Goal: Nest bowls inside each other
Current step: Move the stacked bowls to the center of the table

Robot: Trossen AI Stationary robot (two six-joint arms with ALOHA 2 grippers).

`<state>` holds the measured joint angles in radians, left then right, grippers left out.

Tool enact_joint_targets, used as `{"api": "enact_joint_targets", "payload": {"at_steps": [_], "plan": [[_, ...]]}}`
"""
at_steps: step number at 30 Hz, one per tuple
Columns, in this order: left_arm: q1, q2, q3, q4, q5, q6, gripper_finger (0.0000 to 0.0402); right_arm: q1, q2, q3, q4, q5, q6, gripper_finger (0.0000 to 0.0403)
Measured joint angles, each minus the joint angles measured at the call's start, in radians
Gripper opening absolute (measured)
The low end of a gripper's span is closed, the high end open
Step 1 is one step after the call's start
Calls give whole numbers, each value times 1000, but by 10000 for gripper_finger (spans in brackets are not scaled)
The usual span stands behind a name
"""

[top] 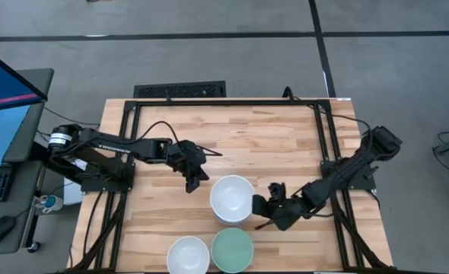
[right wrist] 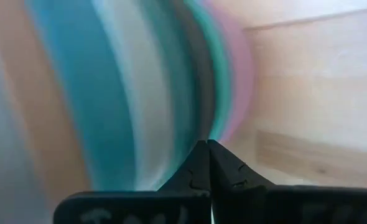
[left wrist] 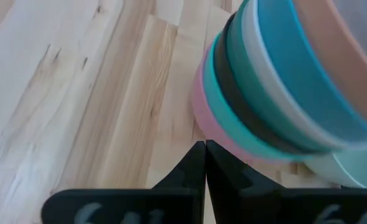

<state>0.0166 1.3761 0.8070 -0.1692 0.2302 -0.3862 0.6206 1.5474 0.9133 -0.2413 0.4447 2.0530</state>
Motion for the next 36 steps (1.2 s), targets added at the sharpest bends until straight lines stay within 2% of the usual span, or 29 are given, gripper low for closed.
{"api": "enact_joint_targets", "payload": {"at_steps": [2,15,23,27,31,36], "plan": [[0,1,0,-4,0,-3,2,-16,25,0,46,-4,-16,8],[0,1,0,-64,0,-11,2,-110,44,-1,80,-29,-129,9],[12,1,0,8,2,-18,2,-186,44,-2,115,-76,-231,12],[28,1,1,-143,-24,16,2,-182,39,-1,78,-136,-231,13],[27,1,1,-303,-63,76,2,-132,36,-1,62,-145,-211,13],[-28,-65,0,-334,-31,37,2,-97,36,-1,26,-112,-138,13]]}}
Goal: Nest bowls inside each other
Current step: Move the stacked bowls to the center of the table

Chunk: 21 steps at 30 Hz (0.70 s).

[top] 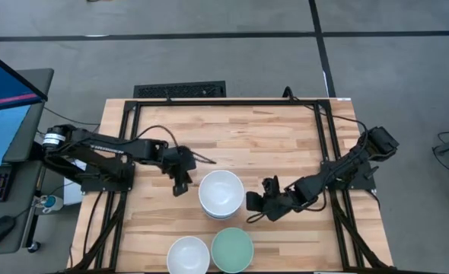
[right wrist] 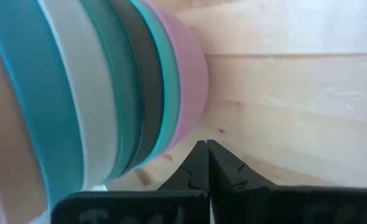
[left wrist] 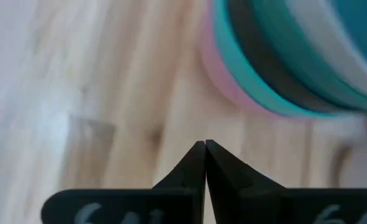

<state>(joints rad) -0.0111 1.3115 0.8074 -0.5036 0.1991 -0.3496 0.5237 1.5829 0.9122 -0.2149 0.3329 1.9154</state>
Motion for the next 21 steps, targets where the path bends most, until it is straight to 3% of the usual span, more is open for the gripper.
{"api": "enact_joint_targets", "payload": {"at_steps": [6,11,16,21], "plan": [[-181,-159,0,-52,-175,-179,2,4,-7,0,-17,65,29,13],[-369,-227,0,42,-357,-296,2,-28,-27,-2,-24,108,22,13],[-527,-113,2,242,-383,-341,2,-68,-75,0,-16,128,-37,13],[-626,68,67,297,-472,-423,2,-82,-145,0,-44,156,-127,13]]}}
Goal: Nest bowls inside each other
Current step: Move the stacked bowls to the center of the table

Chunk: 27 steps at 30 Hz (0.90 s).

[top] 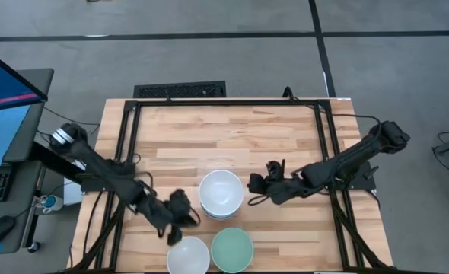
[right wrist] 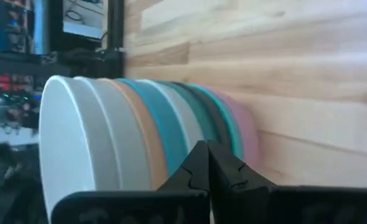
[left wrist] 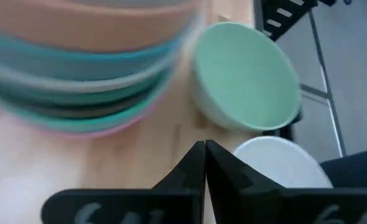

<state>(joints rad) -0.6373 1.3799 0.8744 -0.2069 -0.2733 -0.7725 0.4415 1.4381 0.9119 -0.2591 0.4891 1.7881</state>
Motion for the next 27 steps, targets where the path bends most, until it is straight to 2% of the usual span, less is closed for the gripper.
{"api": "enact_joint_targets", "payload": {"at_steps": [3,6,11,16,27], "plan": [[-22,109,94,39,-14,20,2,0,-44,0,-30,13,-54,13],[-19,207,188,7,-40,61,2,2,-86,1,-30,17,-106,13],[-13,307,278,-19,-52,62,2,26,-131,0,-55,57,-133,13],[-7,342,283,-27,-82,54,2,58,-152,0,-55,93,-141,13],[48,342,281,-23,-185,88,2,82,-150,0,-69,93,-139,13]]}}
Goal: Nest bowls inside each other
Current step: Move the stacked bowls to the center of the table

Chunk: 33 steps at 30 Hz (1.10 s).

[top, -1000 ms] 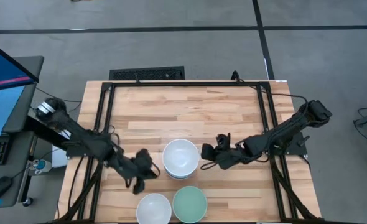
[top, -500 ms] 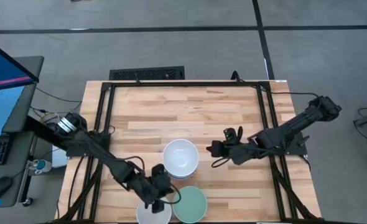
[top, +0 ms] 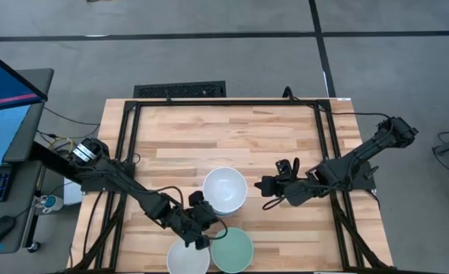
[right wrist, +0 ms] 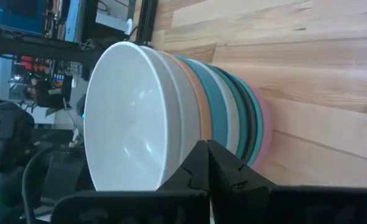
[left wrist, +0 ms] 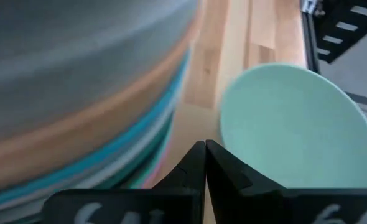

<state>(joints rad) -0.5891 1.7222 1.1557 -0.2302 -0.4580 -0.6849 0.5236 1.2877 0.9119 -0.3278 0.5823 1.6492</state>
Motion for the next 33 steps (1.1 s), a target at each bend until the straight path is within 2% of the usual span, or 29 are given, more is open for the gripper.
{"api": "enact_joint_targets", "payload": {"at_steps": [9,13,18,23,26,33], "plan": [[15,0,0,-51,0,-3,2,0,0,0,-29,2,34,13],[-21,0,0,-143,-20,-92,2,2,0,0,-77,-6,67,13],[-80,0,0,-249,-118,-228,2,3,10,0,-84,-70,71,13],[-119,0,0,-334,-217,-359,2,-4,79,0,52,-170,39,13],[-133,0,-1,-395,-247,-454,2,-11,140,0,170,-184,18,13],[-188,0,-1,-416,-293,-565,2,9,205,0,229,-195,77,13]]}}
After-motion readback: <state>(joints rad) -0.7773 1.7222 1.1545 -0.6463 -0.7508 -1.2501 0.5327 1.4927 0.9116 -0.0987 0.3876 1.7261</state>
